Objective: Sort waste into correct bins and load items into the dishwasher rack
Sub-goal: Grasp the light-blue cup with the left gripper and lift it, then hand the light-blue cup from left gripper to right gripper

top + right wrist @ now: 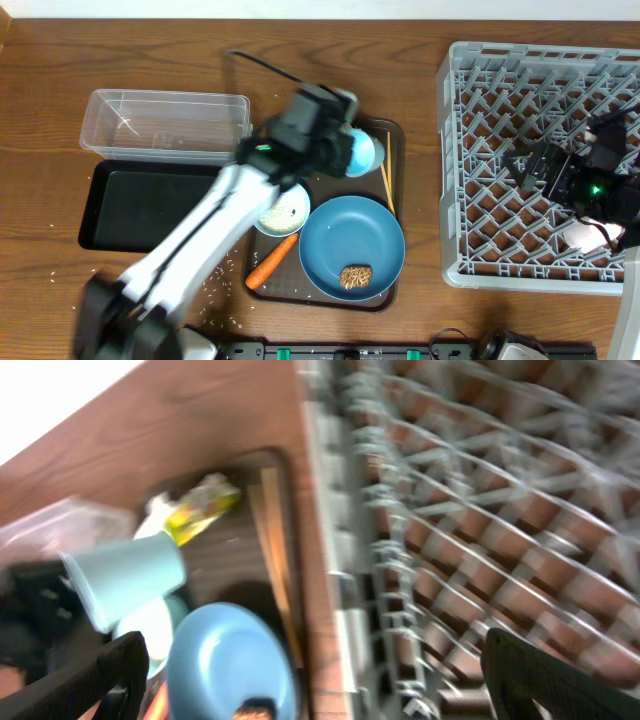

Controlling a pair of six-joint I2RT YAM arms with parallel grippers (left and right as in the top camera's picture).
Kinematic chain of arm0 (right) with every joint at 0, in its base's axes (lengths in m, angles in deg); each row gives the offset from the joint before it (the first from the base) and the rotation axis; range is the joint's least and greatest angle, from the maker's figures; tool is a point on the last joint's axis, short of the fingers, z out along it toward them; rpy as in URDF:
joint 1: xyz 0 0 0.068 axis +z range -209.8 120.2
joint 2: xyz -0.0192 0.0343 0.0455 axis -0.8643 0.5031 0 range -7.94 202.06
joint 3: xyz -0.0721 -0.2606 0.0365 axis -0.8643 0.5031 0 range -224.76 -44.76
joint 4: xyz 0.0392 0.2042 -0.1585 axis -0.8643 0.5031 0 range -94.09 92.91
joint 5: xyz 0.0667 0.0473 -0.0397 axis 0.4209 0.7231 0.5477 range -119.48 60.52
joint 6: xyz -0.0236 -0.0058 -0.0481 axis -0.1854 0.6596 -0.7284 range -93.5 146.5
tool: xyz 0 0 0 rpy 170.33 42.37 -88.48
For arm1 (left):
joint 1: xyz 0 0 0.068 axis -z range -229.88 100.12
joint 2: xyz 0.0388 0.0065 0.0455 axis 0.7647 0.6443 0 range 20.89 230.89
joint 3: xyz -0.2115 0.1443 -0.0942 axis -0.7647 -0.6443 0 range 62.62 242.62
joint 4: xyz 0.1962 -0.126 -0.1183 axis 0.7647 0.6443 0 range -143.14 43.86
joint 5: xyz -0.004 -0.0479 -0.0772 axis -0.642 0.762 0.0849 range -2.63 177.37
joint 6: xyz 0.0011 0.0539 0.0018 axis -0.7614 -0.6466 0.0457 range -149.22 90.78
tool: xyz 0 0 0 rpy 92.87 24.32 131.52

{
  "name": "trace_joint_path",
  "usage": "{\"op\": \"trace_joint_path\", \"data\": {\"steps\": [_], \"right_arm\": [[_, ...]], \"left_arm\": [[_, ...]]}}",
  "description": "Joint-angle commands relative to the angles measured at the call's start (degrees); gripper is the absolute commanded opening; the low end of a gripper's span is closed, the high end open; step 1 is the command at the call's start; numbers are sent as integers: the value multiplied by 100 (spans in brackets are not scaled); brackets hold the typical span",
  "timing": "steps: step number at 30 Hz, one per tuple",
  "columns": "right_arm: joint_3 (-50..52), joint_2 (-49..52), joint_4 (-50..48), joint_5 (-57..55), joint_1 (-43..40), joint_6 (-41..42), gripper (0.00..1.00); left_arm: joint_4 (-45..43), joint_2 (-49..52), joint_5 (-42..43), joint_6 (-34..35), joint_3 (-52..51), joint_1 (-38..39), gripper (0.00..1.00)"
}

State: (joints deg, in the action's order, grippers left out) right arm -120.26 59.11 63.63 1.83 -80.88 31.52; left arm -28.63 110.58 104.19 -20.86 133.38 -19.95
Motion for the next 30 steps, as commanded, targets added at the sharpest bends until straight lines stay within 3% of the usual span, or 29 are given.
{"op": "trace_joint_path", "data": {"steps": [1,7,12,23,30], "right_arm": [[-52,-2,-48,1882,105,-1097,99],[-52,-2,-87,3838,529,-2243,93],[-52,-2,-492,4317,1447,-2634,91],[-52,44,-1823,3464,3311,-2629,92],[-52,304,-2076,2721,3952,-2295,82]], "left_arm": [[72,-686,1950,52,74,-590,6],[50,-1156,4970,227,74,-1344,6],[7,-1169,6194,229,74,-1362,6],[-70,-1169,6913,313,74,-1362,6],[-85,-1169,6913,315,74,-1362,6]]}}
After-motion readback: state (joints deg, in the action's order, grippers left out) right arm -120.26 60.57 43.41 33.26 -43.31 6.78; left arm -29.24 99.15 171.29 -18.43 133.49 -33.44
